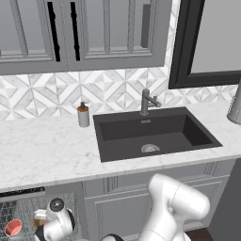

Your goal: Pick up the cup and bowl from the counter, place them in the dishwasher, and close the dishwasher door.

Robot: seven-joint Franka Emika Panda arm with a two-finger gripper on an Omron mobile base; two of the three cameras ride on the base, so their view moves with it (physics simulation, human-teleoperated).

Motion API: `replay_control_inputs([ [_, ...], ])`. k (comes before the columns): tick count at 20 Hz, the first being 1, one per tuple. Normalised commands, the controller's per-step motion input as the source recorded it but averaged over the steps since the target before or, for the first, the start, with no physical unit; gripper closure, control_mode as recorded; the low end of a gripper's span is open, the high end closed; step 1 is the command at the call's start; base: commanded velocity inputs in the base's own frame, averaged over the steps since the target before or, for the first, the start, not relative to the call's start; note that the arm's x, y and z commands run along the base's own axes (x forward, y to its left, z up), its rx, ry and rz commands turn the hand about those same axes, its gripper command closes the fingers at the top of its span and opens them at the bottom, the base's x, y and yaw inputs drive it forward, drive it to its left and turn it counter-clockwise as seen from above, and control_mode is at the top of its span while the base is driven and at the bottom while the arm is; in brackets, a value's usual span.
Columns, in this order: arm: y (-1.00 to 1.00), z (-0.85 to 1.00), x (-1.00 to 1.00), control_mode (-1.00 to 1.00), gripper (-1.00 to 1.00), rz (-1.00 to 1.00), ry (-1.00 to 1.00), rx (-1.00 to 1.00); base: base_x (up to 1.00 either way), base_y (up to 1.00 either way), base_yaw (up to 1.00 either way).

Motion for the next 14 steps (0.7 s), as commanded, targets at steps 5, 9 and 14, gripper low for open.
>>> replay_control_inputs([
  [5,0.07,0.07,0.08,-1.00,1.00,0.00,-0.01,0.00,0.00,0.00,0.00],
  [9,0.01,0.22,0.31,-1.00,1.00,0.00,-0.02,0.00,0.00,0.00,0.00],
  [14,0.03,-0.12,0.48,-1.00,1.00,0.00,-0.01,0.00,0.00,0.00,0.00],
])
